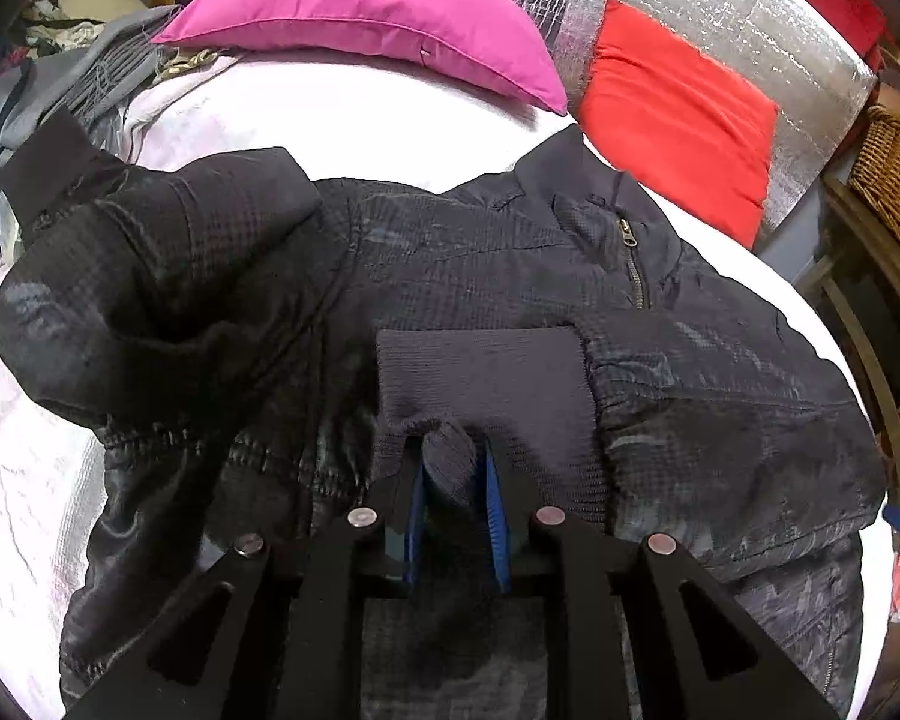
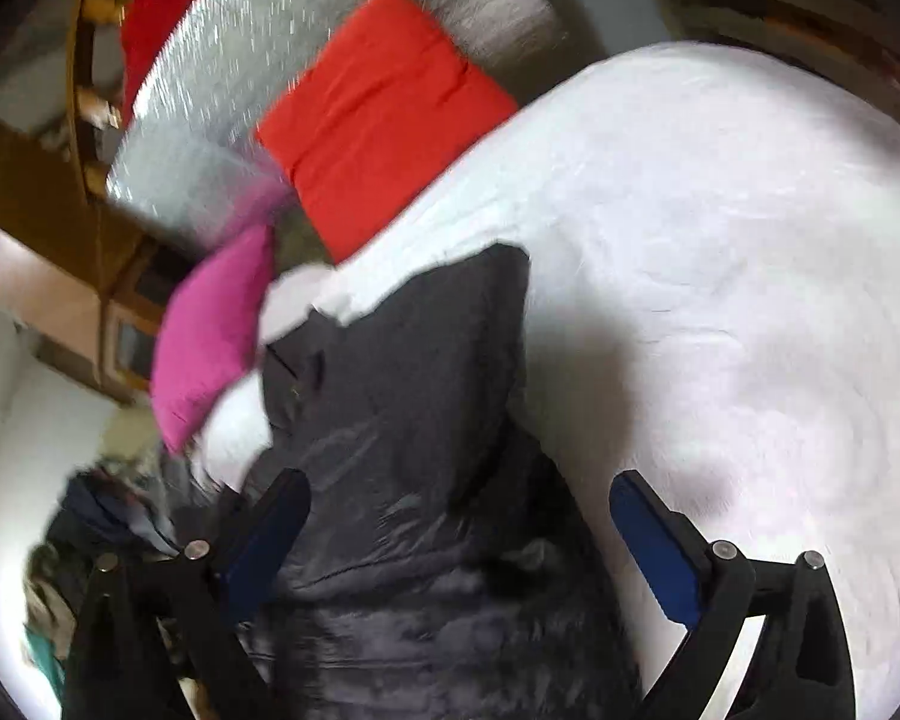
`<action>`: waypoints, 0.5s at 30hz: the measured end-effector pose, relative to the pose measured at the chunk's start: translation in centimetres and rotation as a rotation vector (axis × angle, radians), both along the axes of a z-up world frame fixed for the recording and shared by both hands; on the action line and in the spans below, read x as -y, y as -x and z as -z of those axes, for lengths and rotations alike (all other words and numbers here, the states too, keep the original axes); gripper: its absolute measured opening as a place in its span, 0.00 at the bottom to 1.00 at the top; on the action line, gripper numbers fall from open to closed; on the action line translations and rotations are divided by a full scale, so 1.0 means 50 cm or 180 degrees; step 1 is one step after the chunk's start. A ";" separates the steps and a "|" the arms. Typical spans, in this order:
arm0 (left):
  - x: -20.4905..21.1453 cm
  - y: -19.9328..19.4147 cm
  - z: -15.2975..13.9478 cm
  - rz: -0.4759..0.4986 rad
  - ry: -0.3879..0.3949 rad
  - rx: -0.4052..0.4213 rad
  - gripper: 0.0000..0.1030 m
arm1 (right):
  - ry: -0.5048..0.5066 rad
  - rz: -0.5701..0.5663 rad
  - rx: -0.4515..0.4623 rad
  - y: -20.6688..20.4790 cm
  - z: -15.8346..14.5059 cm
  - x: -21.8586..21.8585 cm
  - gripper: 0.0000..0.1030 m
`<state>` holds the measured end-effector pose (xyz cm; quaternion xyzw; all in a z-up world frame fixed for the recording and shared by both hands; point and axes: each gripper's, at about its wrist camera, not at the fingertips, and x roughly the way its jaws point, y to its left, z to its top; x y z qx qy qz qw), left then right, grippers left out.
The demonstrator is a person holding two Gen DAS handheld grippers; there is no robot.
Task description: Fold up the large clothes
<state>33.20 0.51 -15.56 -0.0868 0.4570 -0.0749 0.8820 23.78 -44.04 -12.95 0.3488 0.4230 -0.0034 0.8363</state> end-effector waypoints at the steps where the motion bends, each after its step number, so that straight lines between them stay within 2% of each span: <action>1: 0.002 0.000 0.000 0.0002 -0.0013 0.0000 0.20 | 0.0091 -0.0168 -0.0109 -0.021 0.019 -0.013 0.86; 2: 0.003 -0.001 0.000 0.0008 -0.0029 -0.0006 0.20 | 0.0143 -0.0277 -0.0194 -0.030 0.034 -0.014 0.77; 3: 0.003 0.000 -0.001 0.0018 -0.0036 -0.0007 0.20 | 0.0162 -0.0335 -0.0238 -0.029 0.046 -0.009 0.48; 4: 0.004 -0.001 -0.003 0.0029 -0.0033 -0.0002 0.20 | 0.0173 -0.0382 -0.0264 -0.032 0.049 -0.012 0.33; 6: 0.002 0.003 -0.008 0.0061 -0.0008 0.0035 0.21 | 0.0325 -0.0403 -0.0171 -0.018 0.034 -0.014 0.28; 7: 0.003 0.002 -0.008 0.0076 -0.0007 0.0049 0.23 | 0.0381 -0.0365 -0.0148 -0.011 0.035 -0.008 0.27; 9: 0.008 -0.003 0.007 0.0086 -0.0064 0.0004 0.27 | 0.0397 -0.0385 -0.0300 -0.015 0.054 -0.010 0.28; 10: 0.011 -0.006 0.020 0.0069 -0.0088 -0.0055 0.28 | 0.0358 -0.0441 -0.0348 -0.023 0.064 -0.016 0.33; 12: 0.015 -0.003 0.022 0.0077 -0.0146 -0.0002 0.28 | 0.0207 -0.0448 -0.0278 -0.020 0.058 -0.009 0.50; 13: 0.018 -0.002 0.020 0.0097 -0.0188 0.0010 0.28 | 0.0046 -0.0407 -0.0215 -0.016 0.048 0.002 0.71; 14: 0.018 -0.001 0.016 0.0113 -0.0213 0.0024 0.28 | 0.0006 -0.0343 -0.0155 -0.012 0.039 0.008 0.77; 15: 0.015 0.001 0.009 0.0097 -0.0210 0.0038 0.30 | 0.0008 -0.0282 -0.0068 -0.009 0.026 0.016 0.77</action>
